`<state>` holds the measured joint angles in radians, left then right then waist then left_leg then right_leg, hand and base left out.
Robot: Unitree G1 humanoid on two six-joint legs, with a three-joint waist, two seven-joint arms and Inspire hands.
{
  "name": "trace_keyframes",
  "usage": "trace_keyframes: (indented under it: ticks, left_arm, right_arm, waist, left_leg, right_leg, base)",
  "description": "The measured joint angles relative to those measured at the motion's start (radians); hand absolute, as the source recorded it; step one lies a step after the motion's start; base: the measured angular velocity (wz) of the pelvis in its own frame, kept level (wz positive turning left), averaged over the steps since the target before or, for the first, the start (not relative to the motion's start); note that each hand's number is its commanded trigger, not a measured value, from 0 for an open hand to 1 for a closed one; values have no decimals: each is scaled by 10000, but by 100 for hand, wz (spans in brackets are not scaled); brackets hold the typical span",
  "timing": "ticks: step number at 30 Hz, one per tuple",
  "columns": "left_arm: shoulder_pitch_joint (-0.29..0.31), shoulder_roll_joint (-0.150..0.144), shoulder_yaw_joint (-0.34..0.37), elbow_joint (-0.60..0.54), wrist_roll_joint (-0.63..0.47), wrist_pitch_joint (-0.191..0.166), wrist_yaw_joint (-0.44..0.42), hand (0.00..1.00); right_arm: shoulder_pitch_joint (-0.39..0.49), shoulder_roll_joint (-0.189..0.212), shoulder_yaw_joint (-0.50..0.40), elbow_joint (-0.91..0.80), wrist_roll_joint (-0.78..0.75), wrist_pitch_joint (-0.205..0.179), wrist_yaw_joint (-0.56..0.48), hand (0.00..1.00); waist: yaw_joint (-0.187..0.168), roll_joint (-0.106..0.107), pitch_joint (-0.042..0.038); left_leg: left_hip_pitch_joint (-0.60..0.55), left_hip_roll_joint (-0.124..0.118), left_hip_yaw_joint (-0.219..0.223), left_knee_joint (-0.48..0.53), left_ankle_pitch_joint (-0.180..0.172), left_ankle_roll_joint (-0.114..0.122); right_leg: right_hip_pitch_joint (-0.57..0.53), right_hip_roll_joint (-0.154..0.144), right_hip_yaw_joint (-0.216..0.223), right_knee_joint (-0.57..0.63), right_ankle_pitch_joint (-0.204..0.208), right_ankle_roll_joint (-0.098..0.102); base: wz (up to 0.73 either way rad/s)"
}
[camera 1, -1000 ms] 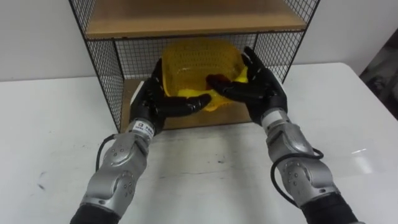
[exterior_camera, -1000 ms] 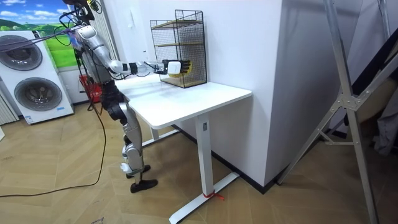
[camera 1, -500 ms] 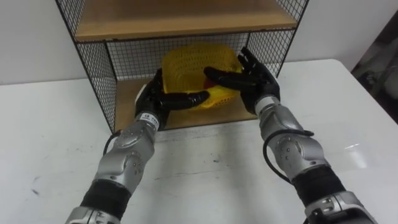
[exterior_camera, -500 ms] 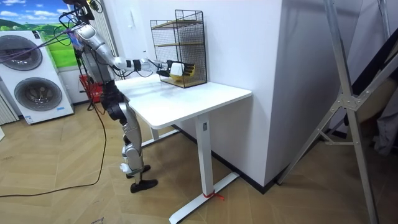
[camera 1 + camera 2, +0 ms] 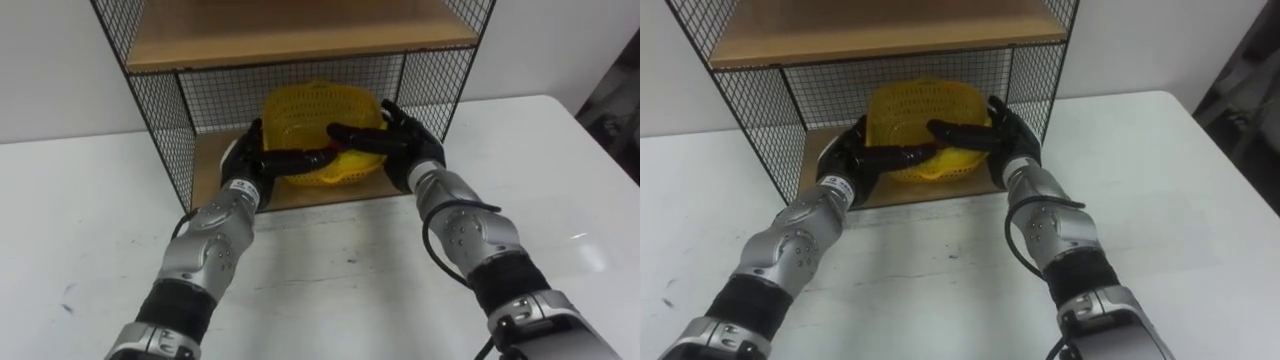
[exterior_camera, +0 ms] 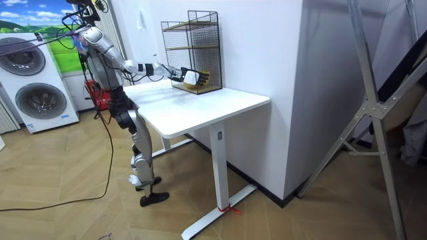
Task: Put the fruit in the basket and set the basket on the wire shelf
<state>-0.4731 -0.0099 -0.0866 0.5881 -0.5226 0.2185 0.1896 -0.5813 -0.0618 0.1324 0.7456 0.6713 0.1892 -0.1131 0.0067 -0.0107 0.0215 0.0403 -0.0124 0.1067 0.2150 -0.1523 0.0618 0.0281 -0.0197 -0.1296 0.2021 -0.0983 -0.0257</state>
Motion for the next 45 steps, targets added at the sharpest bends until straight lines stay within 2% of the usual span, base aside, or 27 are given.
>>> trace_keyframes:
  ticks: [7, 15, 17, 21, 22, 23, 25, 30, 45]
  left_arm:
    - [-158, -66, 49, 199, -186, 61, 418, 0]
    - [-160, 123, 300, 196, -337, 172, 370, 0]
    - [-160, 194, 346, 191, -305, 182, 365, 0]
    - [-159, 284, 573, 152, -83, 223, 368, 0]
    - [-159, 280, 666, 111, -73, 224, 375, 0]
    - [-159, 284, 865, 51, -72, 224, 405, 0]
    - [-114, 292, 1175, -188, -75, 225, 566, 0]
    - [152, 533, 1276, -1097, 59, 231, 695, 0]
    - [495, 603, 1227, -2491, 185, 374, 782, 0]
  right_arm:
    - [-68, 5, 1, 324, 3, 85, 23, 0]
    - [-68, -30, -352, 365, -331, 85, 36, 0]
    - [-64, -66, -400, 364, -555, 92, 92, 0]
    - [-64, -105, -493, 361, -966, 91, 266, 0]
    - [-64, -124, -526, 353, -966, 91, 297, 0]
    - [-64, -127, -631, 329, -965, 92, 371, 0]
    - [-63, -154, -803, 93, -923, 101, 408, 0]
    - [-23, -278, -877, -714, -1057, 102, 384, 0]
    - [685, -512, -876, -2761, -2153, 120, 548, 0]
  waist:
    - [1, 3, -4]
    - [-16, 0, -9]
    - [-18, 5, -27]
    - [-28, 29, -139]
    - [-22, 24, -143]
    - [-24, 17, -153]
    - [25, 4, -238]
    - [33, -56, -281]
    - [21, -73, -292]
  left_leg:
    - [76, -6, -2, -94, 20, -4]
    - [73, -11, -10, -103, 26, -8]
    - [78, -15, -16, -103, 44, -8]
    - [99, -31, -117, -105, 83, -15]
    - [122, -31, -127, -106, 85, -18]
    - [174, -31, -152, -108, 86, -21]
    - [214, -30, -162, -129, 90, -29]
    - [280, -35, -227, -111, 91, -30]
    - [374, -46, -263, -186, 115, -56]
  right_leg:
    - [73, -8, -28, -4, -8, -10]
    - [77, 34, -28, -32, -9, -9]
    - [76, 30, -30, -44, -8, -10]
    - [132, -15, -99, -60, -7, -12]
    - [156, -14, -102, -60, -7, -12]
    - [226, -12, -110, -93, -9, -15]
    - [278, -13, -153, -130, -11, -17]
    - [383, -10, -211, -145, -11, -17]
    - [460, -12, -225, -178, -16, -24]
  base:
    - [0]
    - [0]
    - [2]
    - [6]
    - [7]
    - [5]
    - [2]
    - [2]
    - [0]
